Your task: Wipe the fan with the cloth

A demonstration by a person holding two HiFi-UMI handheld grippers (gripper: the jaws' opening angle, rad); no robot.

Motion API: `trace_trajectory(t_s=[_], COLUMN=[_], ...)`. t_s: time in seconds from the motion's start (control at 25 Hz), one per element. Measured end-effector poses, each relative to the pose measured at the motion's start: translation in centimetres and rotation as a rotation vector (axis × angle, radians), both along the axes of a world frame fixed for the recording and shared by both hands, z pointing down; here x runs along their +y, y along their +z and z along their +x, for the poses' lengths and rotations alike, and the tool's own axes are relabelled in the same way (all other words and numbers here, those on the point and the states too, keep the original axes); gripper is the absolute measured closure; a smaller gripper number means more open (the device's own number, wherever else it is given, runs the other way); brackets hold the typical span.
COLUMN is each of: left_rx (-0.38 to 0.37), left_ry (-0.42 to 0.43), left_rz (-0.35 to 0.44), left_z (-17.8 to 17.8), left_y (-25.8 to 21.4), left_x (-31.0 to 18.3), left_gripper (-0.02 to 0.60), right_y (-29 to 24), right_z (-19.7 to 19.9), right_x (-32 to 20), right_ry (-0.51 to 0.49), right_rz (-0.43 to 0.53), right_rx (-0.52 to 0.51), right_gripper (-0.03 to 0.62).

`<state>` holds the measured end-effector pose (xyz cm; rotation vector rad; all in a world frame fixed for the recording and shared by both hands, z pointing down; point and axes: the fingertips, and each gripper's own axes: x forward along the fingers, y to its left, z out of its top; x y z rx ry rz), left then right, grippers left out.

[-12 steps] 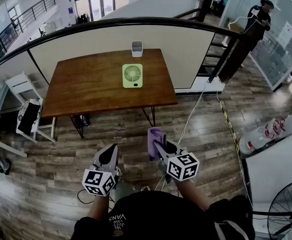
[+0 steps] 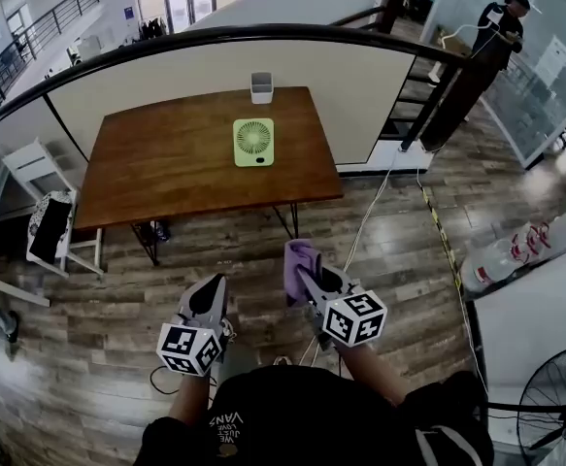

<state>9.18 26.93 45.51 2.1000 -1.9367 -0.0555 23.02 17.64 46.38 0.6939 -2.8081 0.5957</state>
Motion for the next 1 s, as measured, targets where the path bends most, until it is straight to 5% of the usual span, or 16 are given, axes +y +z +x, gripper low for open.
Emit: trace_trajectory(t_s=[0.48,1.0], left_rx=[0.028,0.068], left_ry=[0.031,0.245], left_rz=[-0.014,-0.054], left_z=[-6.8,-15.6], left_y=[-0.4,0.5], left_x=[-4.0,-9.5], left_gripper=[0.569,0.566], right_y=[-0.5,0.0], right_z=[-5.7,-14.3], right_x=[-4.1,-7.9], right_ry=[0.070,0.233], right_rz=[-0.009,-0.045], right_rx=[0.015,0.009], right_gripper=[0.510,0.510])
